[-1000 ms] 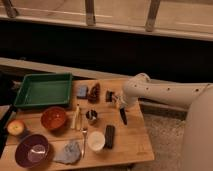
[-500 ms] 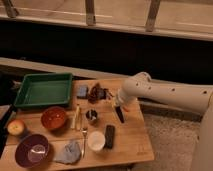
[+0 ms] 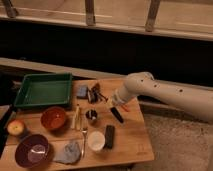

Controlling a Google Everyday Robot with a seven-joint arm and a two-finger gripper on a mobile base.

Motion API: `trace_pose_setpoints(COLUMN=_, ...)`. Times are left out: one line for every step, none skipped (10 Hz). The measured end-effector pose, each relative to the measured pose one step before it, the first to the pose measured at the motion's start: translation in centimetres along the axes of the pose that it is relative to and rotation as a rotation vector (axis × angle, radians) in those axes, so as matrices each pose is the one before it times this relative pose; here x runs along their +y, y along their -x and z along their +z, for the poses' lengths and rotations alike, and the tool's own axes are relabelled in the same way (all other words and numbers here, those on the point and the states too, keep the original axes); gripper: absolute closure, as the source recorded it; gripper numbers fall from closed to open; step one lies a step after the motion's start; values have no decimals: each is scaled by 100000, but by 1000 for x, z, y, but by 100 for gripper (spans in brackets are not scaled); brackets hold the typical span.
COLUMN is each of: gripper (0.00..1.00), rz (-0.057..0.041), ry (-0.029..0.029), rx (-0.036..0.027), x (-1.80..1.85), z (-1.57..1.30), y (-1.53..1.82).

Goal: Place brush in metal cup

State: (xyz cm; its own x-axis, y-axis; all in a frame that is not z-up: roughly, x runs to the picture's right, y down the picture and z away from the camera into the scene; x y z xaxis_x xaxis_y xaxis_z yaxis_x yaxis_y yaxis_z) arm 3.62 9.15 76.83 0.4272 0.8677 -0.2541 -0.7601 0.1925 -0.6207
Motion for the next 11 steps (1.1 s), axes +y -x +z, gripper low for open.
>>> trace_pose_setpoints(gripper=100, rz=-5837, ry=4446, rx=-182, x=934, z=-252, y=25)
trace_pose_setpoints(gripper=100, rz=-6576, ry=4883, rx=-900, x=1059, z=-321, y=223)
trace_pose_setpoints(gripper=100, rz=-4547, ry=3362, rx=-943, x=653, z=-338, y=127)
trace_pose_setpoints(gripper=100, rz=-4020, ry=2979, rx=-1158, x=616, z=-325, y=181)
trace_pose_setpoints(gripper=100, rz=-1946, ry=1233, rx=-565, x=262, z=-140, y=86)
trace_pose_setpoints(gripper=100, rz=-335, ry=12, rx=361, x=49, z=22, y=-33)
trace_pose_setpoints(gripper=100, rz=354, ry=-1291, rx=1698, x=-34, z=355, y=-139)
trace_pose_setpoints(gripper=100, rz=-640, ry=-1493, rx=4195, x=219, z=489, y=-249)
trace_pose_setpoints(gripper=100, rz=-646, ry=-831, rx=3971, x=310, z=467, y=-190)
trace_pose_setpoints(gripper=100, rz=-629, ry=-968, rx=3920, x=343, z=729, y=-327)
trace_pose_setpoints(gripper=100, rz=-194, ry=-418, rx=1749, x=121, z=305, y=-184)
